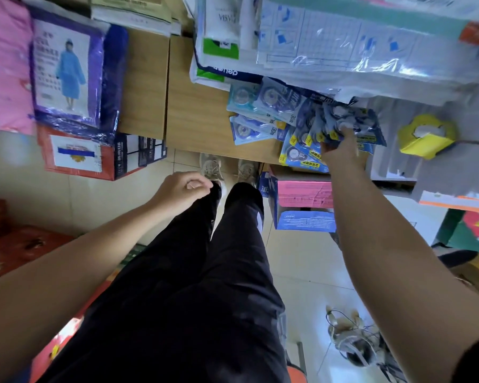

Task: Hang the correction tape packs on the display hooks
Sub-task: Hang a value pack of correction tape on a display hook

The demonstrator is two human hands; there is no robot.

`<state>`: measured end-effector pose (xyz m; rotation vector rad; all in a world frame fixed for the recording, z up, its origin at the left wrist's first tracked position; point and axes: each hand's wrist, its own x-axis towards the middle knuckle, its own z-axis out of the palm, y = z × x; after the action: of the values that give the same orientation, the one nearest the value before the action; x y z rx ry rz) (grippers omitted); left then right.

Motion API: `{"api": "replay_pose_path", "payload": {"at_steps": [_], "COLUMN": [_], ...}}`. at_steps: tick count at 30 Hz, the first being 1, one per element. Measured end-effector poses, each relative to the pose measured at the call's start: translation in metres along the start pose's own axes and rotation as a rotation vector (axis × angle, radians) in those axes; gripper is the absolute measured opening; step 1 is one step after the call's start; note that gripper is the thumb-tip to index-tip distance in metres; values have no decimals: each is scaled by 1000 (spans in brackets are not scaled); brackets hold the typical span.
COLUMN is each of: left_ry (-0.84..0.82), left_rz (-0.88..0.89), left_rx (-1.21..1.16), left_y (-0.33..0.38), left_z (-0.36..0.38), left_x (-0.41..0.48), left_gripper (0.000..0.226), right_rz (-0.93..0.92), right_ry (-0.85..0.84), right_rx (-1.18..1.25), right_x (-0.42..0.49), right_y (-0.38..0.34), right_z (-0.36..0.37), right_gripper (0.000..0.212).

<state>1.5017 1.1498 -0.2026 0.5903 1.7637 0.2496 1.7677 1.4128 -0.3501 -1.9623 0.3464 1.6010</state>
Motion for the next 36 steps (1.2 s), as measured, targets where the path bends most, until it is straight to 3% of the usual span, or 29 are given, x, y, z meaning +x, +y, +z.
{"api": "replay_pose_path", "payload": {"at_steps": [3,10,12,15,18,23,27,31,36], "left_ry": [14,27,-31,-111,-69,31,31,226,445], "left_rz": [4,-77,-129,-152,-105,-93,-148,-107,154], "left_rx": [-110,-404,-442,-436,-344,-476,-619,-607,-373], "left_y": [22,69,76,80,69,51,45,45,56], "left_z": [0,3,4,4,5,2,-16,-42,-83], "left_x": [15,38,39,32,21,4,-8,-29,-65], "left_gripper": [11,40,49,69,78,56,79,66,42], "right_rz": [-45,-90,-113,-192,-171,-175,-217,-410,-773], "right_ry": [-20,-366,-517,-600,-593,-653,-640,-480,-441], "right_rx": [-129,-567,-646,-805,-800,-739,-775,-873,-1068], "right_x": [-8,-104,-130,-158,-173,-194,-205,-224,-266], "right_y": [7,58,68,77,82,83,80,68,44], "right_z": [-18,-66,-76,-81,-77,-71,-71,-66,-49], "right_gripper": [50,8,16,30,32,28,21,29,23]}}
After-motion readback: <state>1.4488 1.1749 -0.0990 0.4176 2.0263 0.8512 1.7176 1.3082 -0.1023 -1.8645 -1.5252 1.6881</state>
